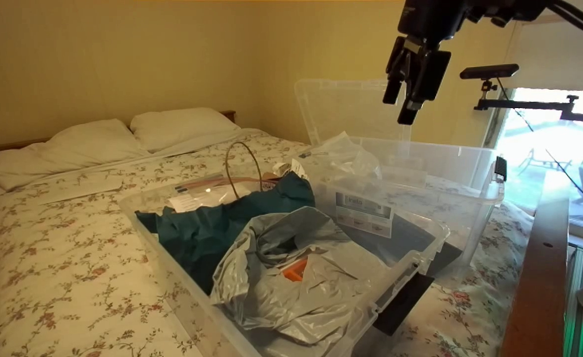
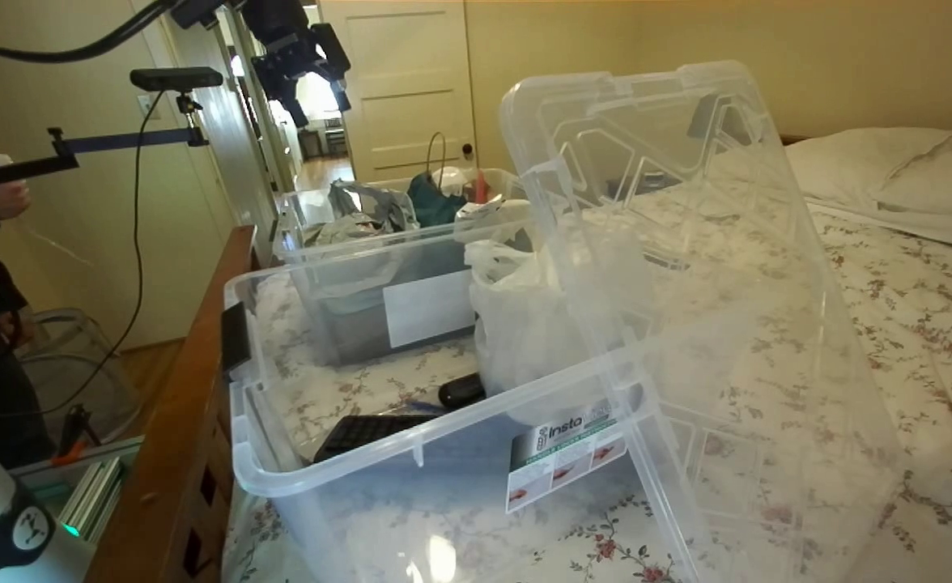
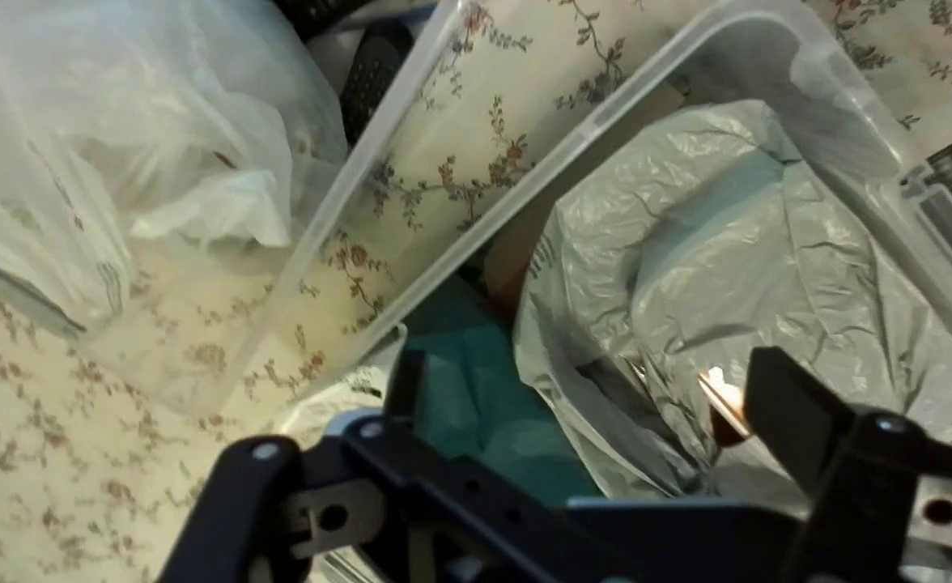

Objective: Put the bag in the basket

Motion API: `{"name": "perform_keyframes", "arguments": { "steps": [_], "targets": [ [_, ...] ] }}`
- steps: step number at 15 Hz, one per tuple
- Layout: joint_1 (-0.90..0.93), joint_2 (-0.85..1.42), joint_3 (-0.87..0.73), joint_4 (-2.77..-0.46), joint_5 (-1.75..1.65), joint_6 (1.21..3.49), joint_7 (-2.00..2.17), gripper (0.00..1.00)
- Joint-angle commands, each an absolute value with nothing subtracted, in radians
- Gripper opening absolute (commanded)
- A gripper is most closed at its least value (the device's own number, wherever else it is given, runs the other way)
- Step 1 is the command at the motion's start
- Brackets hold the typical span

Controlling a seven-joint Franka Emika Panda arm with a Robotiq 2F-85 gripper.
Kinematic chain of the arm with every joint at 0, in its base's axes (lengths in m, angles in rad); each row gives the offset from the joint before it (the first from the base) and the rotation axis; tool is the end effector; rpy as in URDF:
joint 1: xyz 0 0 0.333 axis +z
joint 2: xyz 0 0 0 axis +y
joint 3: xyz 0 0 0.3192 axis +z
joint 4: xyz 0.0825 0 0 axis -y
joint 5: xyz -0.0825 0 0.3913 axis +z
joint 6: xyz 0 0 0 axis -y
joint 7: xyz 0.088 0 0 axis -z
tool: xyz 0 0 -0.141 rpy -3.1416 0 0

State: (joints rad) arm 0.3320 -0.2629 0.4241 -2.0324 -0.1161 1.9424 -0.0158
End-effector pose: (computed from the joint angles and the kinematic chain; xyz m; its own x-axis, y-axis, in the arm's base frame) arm 0.3706 0.3538 0.5319 0.6778 0.7220 0.1388 0.6895 -0.6898 0.2208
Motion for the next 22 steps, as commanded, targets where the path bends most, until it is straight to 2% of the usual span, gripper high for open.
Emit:
{"name": "perform_keyframes", "arguments": {
  "steps": [1,4,5,12,18,22],
  "targets": [
    [0.377,-0.128,0.514,-1.919,-0.264,1.990,-0.007,1.00],
    [0.408,-0.009,0.578,-1.813,-0.446,1.957,-0.019,1.00],
    [0.409,-0.111,0.543,-1.913,-0.350,1.987,-0.008,1.00],
    [0.419,-0.093,0.535,-1.902,-0.363,1.987,0.000,1.00],
    [0.494,0.180,0.588,-1.712,-0.681,2.111,0.000,1.00],
    [0.603,0.378,0.530,-1.510,-0.886,2.126,-0.066,1.00]
  ]
}}
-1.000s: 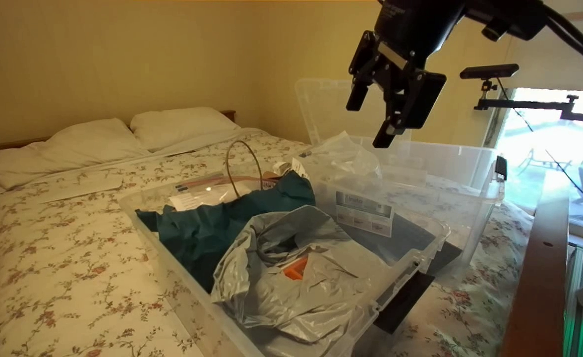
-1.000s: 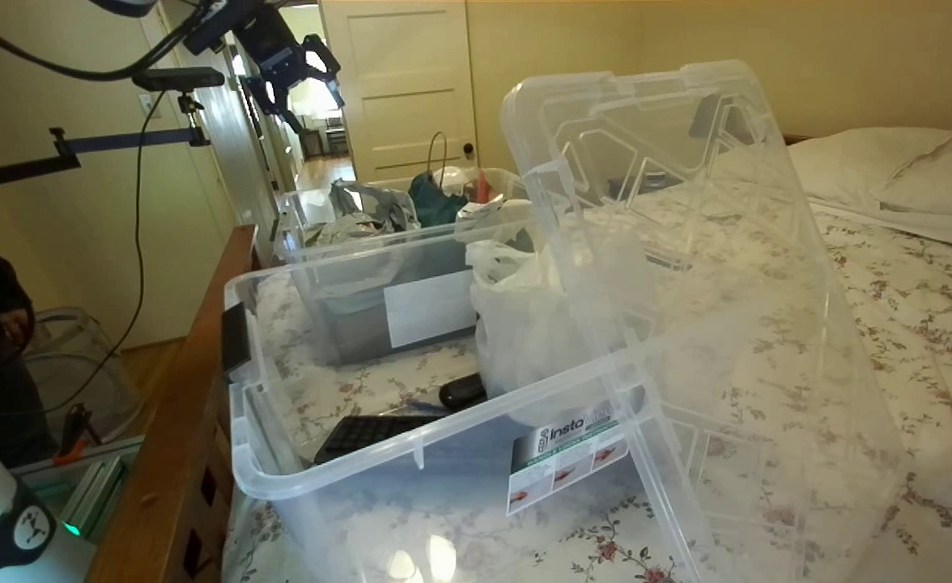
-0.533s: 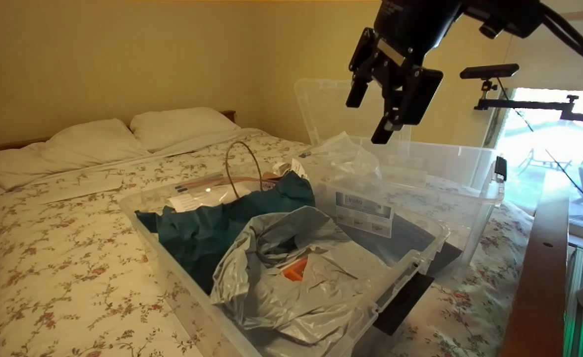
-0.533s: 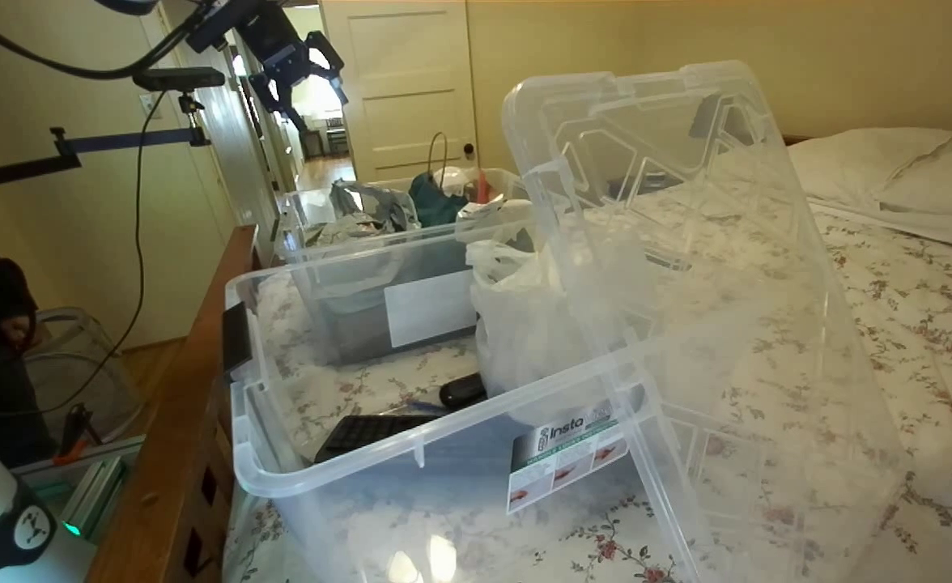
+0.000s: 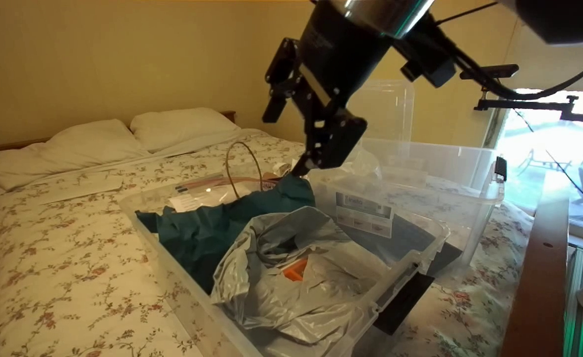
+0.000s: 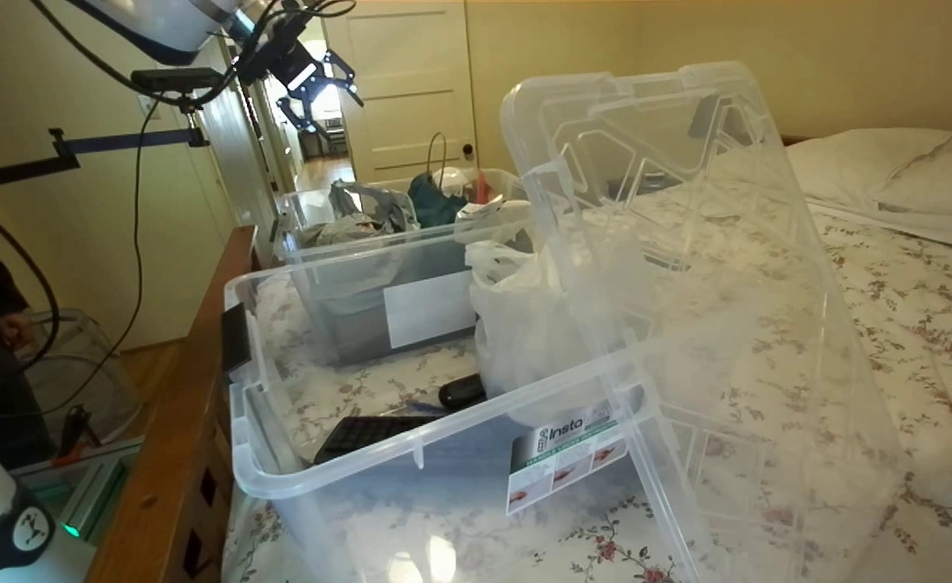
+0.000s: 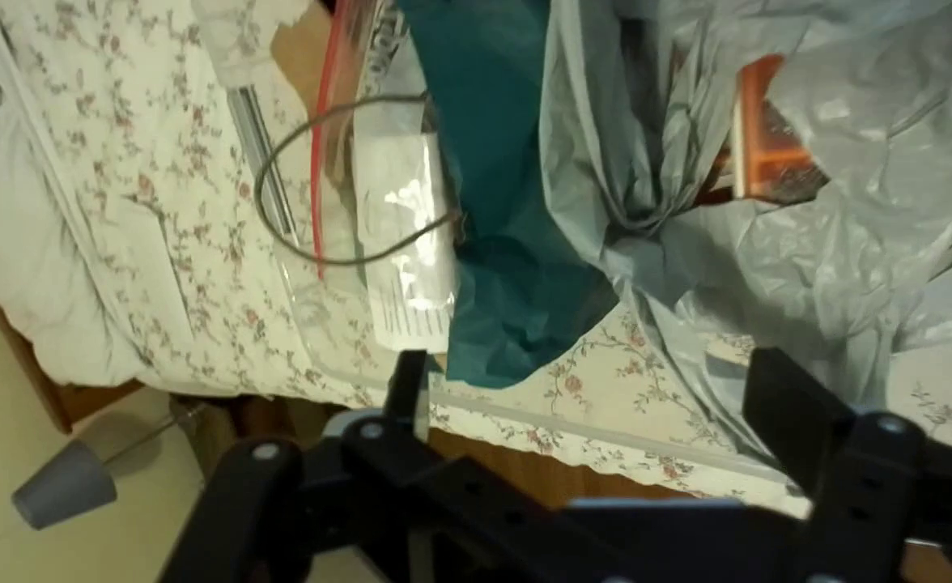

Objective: Put the bag in the basket

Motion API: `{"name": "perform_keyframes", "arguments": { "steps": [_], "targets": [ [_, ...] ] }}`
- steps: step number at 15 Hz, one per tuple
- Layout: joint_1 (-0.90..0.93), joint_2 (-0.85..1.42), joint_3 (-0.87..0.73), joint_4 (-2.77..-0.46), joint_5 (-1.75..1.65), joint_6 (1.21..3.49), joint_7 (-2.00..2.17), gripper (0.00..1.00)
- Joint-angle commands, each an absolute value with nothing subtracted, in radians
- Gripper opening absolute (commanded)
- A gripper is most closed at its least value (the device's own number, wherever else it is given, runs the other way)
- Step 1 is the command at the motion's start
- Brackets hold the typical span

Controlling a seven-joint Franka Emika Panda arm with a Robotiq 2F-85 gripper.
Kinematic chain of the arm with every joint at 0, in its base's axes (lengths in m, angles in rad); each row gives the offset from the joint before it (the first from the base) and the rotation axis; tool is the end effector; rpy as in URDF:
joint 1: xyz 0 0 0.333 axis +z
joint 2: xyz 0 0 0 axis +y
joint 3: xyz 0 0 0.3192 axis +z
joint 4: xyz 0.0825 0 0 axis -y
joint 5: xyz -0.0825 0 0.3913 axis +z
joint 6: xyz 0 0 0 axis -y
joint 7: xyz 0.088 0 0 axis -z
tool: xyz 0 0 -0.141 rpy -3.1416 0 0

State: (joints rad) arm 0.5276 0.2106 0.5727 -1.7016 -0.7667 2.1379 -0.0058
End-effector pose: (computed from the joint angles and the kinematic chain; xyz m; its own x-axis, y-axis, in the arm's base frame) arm 0.3667 0.5562 0.4909 0.1042 0.9831 0.1506 0.7989 -0.1729 0.5760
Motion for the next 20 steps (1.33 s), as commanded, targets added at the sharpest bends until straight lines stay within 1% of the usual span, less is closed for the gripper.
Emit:
{"name": "perform_keyframes", "arguments": {
  "steps": [1,5,7,8,10,13,17,20],
  "targets": [
    [0.628,0.412,0.506,-1.462,-0.909,2.123,-0.089,1.00],
    [0.685,0.521,0.400,-1.268,-0.897,2.088,-0.225,1.00],
    [0.696,0.537,0.365,-1.213,-0.862,2.055,-0.273,1.00],
    [0.686,0.483,0.357,-1.316,-0.859,2.113,-0.221,1.00],
    [0.689,0.507,0.341,-1.268,-0.857,2.100,-0.250,1.00],
    [0.648,0.515,0.350,-1.277,-0.762,2.093,-0.335,1.00],
    [0.632,0.537,0.284,-1.271,-0.787,2.079,-0.407,1.00],
    [0.644,0.596,0.260,-1.224,-0.798,2.059,-0.404,1.00]
  ]
}}
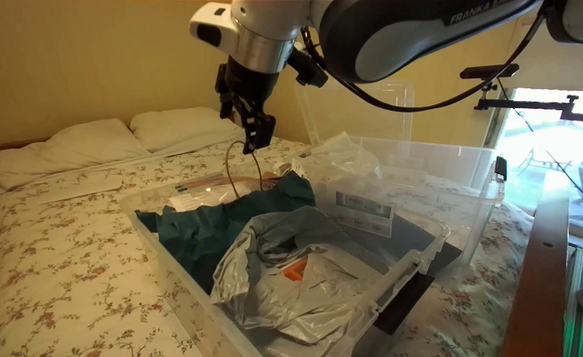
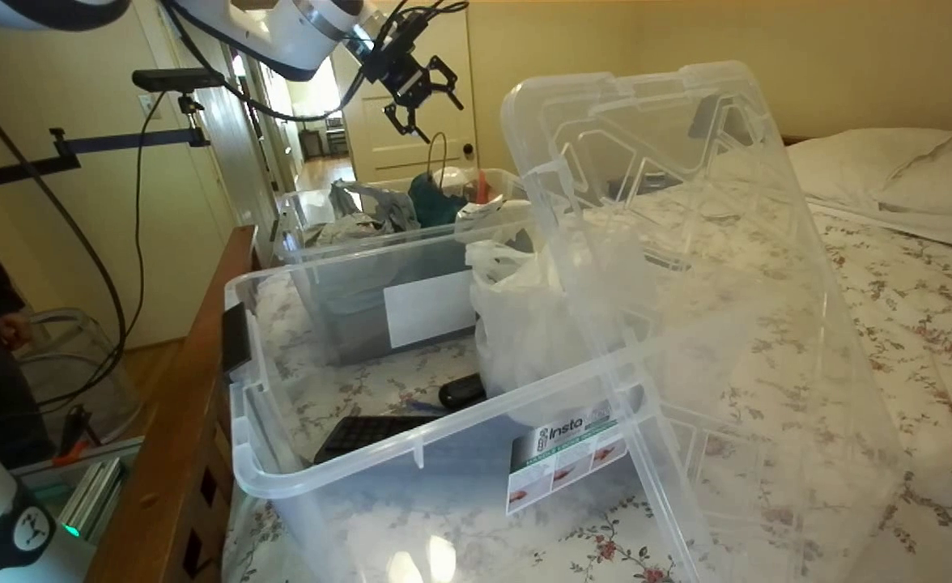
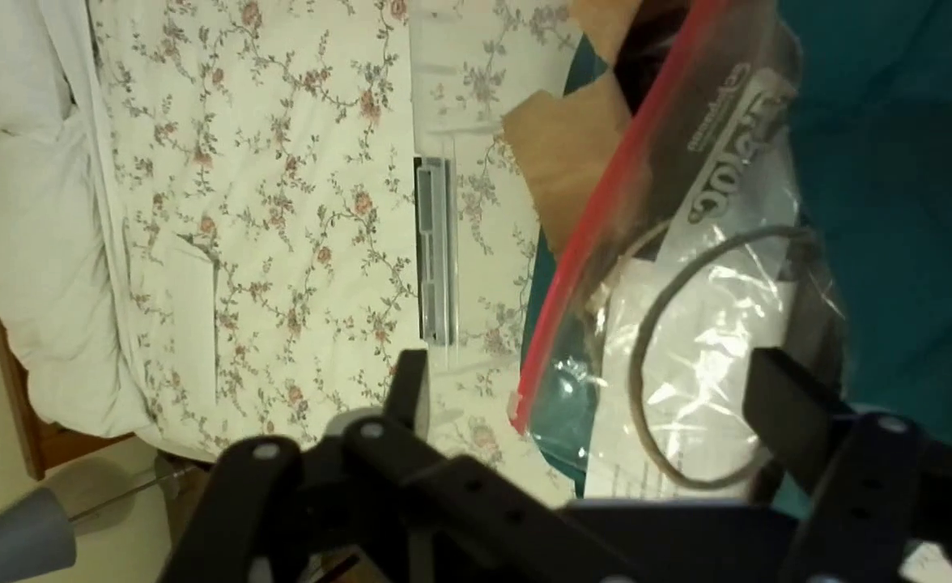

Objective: Put the bag in the basket

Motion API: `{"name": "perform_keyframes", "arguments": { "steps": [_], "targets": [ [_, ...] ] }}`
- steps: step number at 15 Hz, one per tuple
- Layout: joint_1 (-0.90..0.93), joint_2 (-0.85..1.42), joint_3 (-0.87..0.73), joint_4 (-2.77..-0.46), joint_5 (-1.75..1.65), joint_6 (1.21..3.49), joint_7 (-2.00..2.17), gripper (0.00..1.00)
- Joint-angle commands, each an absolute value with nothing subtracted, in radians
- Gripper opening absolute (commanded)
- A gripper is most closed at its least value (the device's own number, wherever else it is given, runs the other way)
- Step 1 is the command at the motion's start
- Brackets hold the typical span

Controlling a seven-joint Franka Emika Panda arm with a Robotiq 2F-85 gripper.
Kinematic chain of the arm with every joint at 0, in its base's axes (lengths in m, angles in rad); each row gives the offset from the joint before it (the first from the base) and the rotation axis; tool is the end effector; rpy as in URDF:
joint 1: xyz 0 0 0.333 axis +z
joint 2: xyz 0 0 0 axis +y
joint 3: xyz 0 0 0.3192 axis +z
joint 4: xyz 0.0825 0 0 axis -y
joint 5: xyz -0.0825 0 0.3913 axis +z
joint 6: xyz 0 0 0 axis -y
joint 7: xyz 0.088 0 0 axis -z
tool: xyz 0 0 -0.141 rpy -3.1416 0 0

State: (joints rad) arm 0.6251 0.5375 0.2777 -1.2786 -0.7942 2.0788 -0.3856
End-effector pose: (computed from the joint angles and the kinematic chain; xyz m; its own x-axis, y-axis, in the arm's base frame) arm 0.5504 0.5283 0.4635 0.0627 0.9966 -0.0534 0.7887 -0.0167 0.6146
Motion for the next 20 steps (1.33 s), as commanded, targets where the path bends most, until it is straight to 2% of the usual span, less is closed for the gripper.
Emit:
{"name": "perform_keyframes", "arguments": {
  "steps": [1,7,8,9,10,14,15,17,20],
  "targets": [
    [0.653,0.613,0.256,-1.216,-0.800,2.051,-0.398,1.00],
    [0.710,0.675,0.239,-1.122,-0.793,2.089,-0.299,1.00],
    [0.723,0.668,0.228,-1.090,-0.798,2.101,-0.258,0.75],
    [0.733,0.661,0.220,-1.060,-0.794,2.100,-0.238,0.74],
    [0.742,0.659,0.208,-1.023,-0.794,2.102,-0.215,0.68],
    [0.780,0.670,0.141,-0.889,-0.818,2.111,-0.128,0.38],
    [0.782,0.666,0.139,-0.881,-0.803,2.076,-0.171,0.77],
    [0.767,0.633,0.154,-0.927,-0.822,2.036,-0.257,0.79],
    [0.751,0.603,0.154,-1.000,-0.839,2.003,-0.381,0.98]
  ]
}}
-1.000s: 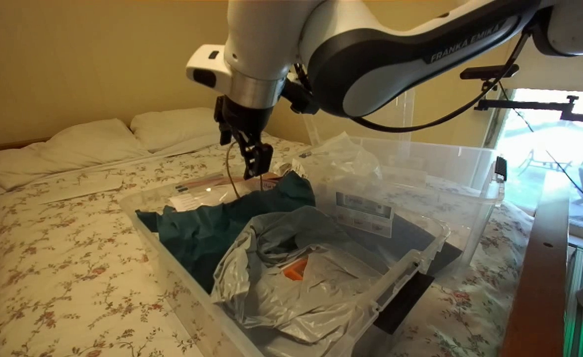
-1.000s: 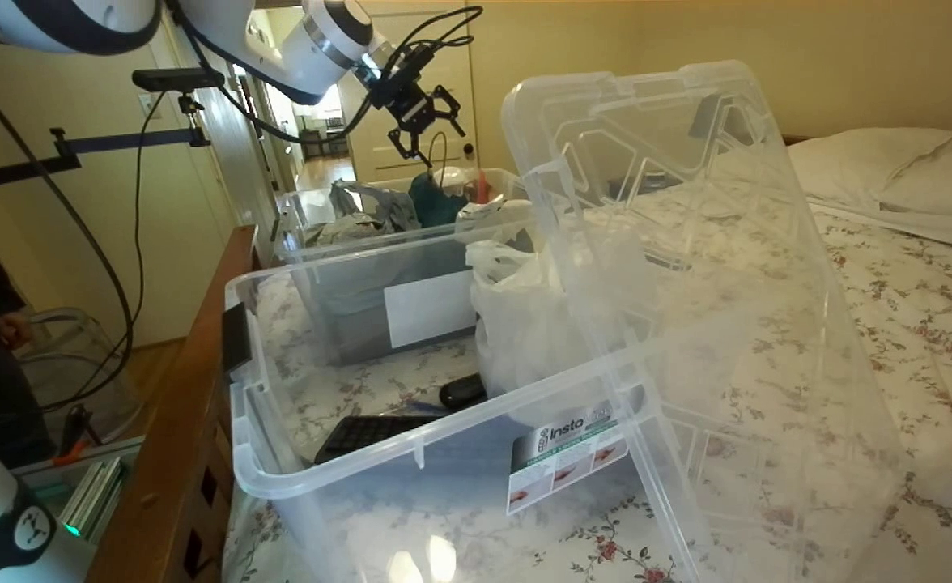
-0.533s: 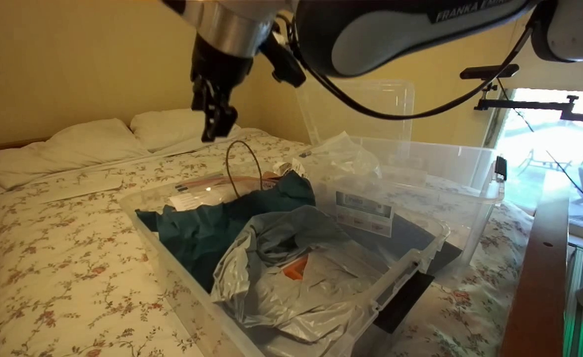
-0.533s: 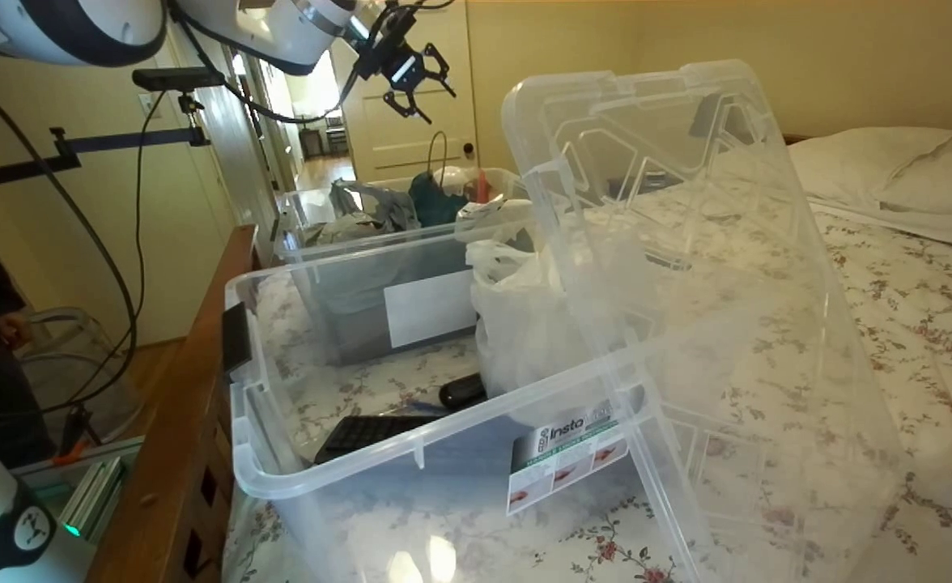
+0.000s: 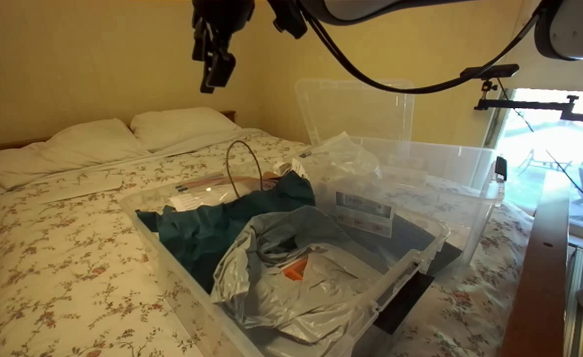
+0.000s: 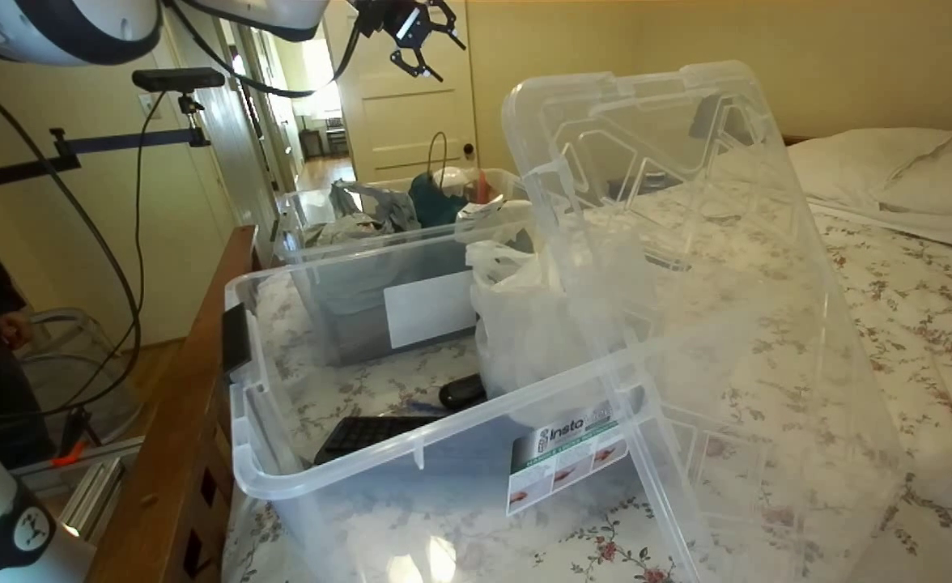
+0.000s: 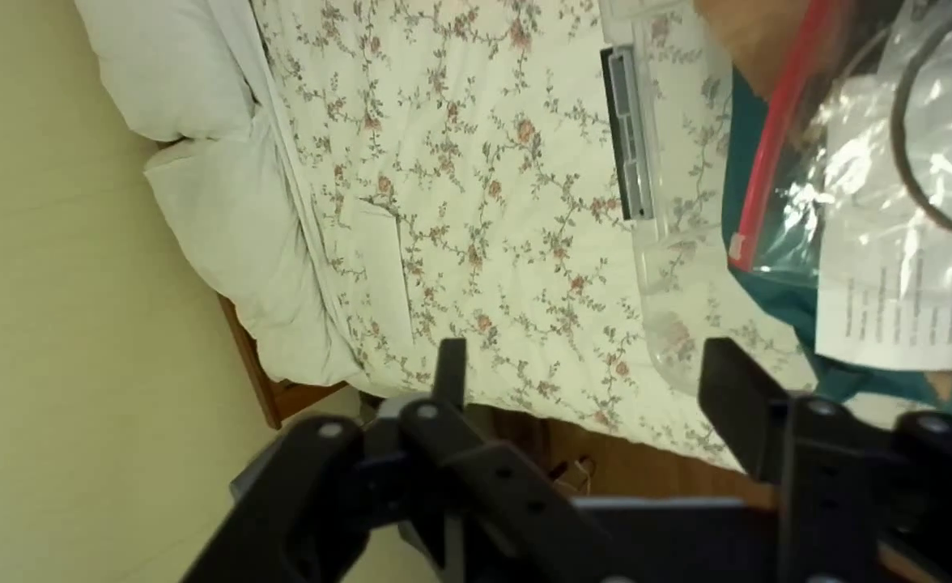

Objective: Put the bag in the basket

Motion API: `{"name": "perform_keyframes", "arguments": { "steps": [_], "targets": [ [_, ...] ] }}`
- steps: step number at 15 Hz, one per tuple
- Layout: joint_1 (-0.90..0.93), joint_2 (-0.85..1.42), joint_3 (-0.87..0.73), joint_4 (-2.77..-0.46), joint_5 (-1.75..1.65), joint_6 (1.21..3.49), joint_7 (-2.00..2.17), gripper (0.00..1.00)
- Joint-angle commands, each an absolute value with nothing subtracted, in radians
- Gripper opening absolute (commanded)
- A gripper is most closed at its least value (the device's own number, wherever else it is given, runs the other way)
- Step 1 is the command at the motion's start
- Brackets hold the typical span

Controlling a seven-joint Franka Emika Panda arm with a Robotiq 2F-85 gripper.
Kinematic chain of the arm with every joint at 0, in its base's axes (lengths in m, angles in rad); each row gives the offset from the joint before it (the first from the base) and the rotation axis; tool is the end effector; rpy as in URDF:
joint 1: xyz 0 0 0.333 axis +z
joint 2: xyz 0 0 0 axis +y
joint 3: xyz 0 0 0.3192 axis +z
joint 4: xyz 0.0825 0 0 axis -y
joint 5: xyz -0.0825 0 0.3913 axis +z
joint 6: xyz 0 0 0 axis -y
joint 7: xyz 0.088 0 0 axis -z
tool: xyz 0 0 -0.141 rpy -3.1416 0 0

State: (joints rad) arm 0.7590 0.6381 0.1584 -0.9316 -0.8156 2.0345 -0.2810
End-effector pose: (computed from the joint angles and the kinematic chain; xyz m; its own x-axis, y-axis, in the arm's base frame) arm 0.5640 0.5569 0.5616 0.1618 0.9760 0.1456 0.6489 -0.2164 0.7295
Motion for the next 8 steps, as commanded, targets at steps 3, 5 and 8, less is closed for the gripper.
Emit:
{"name": "perform_keyframes", "arguments": {
  "steps": [3,5,8],
  "targets": [
    [0.745,0.589,0.150,-1.079,-0.838,1.955,-0.461,1.00],
    [0.738,0.581,0.150,-1.135,-0.829,1.922,-0.497,1.00],
    [0.735,0.567,0.155,-1.209,-0.819,1.898,-0.501,1.00]
  ]
}}
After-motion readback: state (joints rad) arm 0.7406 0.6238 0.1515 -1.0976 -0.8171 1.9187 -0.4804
